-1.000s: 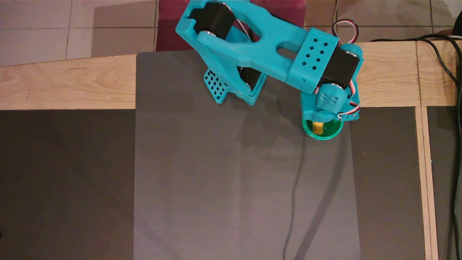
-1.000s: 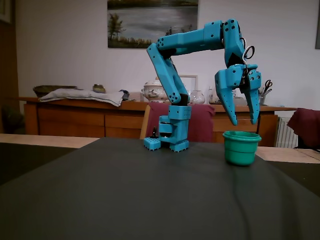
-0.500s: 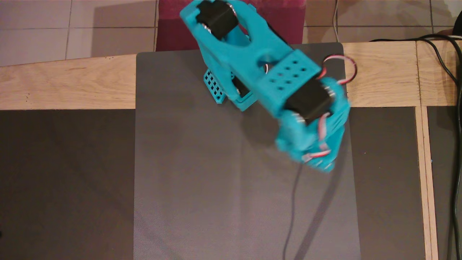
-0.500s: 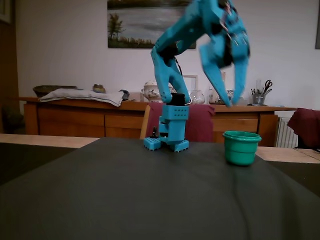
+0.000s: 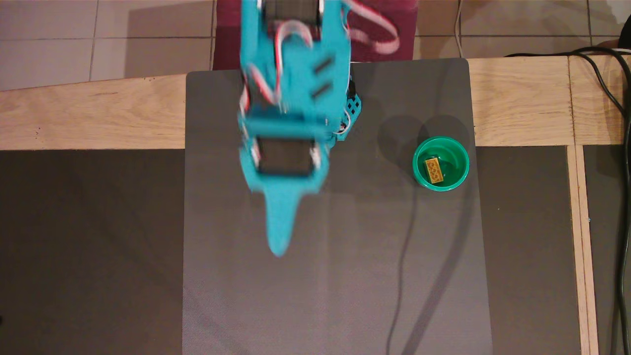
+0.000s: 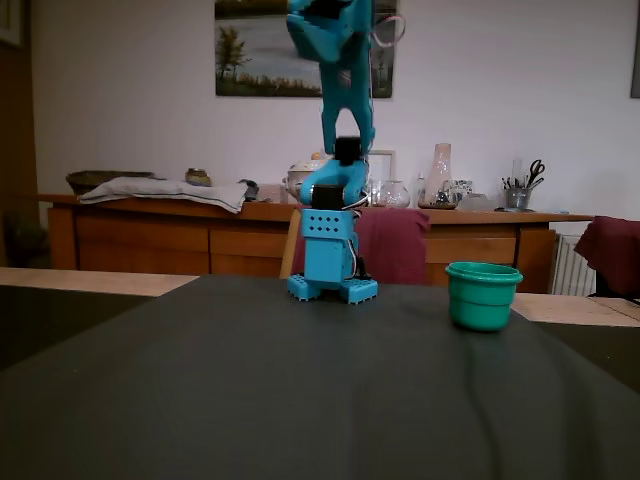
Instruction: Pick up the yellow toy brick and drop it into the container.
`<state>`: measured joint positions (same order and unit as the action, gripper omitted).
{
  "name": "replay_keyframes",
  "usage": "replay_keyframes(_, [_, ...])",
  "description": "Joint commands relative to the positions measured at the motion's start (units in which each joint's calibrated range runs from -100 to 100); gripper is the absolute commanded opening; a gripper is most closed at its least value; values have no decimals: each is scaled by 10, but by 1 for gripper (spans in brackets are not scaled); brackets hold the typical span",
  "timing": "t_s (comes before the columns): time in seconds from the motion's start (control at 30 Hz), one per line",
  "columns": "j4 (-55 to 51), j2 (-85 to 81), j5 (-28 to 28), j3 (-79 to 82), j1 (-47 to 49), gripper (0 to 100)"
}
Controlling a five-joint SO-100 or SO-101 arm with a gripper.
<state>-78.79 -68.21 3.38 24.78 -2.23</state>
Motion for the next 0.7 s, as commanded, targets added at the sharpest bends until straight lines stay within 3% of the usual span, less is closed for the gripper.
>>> replay_keyframes(0.0, [10,-76,-15,82,4,0])
replay_keyframes(0.27, [125,-313,-17,399,51,0])
replay_keyframes(0.67, [256,-300,-16,666,61,0])
